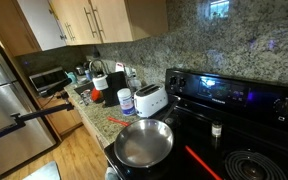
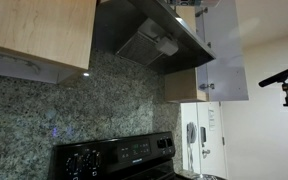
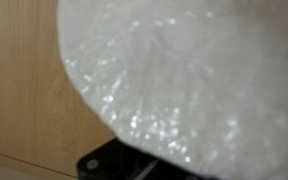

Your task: Put the paper towel roll on the stove

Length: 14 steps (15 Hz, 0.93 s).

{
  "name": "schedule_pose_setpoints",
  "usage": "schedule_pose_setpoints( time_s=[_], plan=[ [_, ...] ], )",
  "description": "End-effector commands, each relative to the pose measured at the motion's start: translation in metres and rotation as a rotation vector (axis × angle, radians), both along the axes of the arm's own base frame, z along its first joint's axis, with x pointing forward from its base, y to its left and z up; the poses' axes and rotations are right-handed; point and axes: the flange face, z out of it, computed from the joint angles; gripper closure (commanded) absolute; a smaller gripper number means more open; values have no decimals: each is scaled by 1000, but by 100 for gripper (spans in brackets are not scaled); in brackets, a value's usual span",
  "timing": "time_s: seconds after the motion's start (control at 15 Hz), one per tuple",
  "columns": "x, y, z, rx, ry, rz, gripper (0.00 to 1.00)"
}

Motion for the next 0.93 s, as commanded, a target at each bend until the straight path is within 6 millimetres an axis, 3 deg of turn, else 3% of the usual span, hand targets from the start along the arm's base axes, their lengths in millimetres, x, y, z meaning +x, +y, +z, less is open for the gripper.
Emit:
schedule_pose_setpoints(
  time_s=[0.0,0.6,0.87],
  plan=[
    [2,0,-1,0,3,0,99],
    [10,2,-9,1,25,4,100],
    [7,16,-45,20,195,95,100]
  ],
)
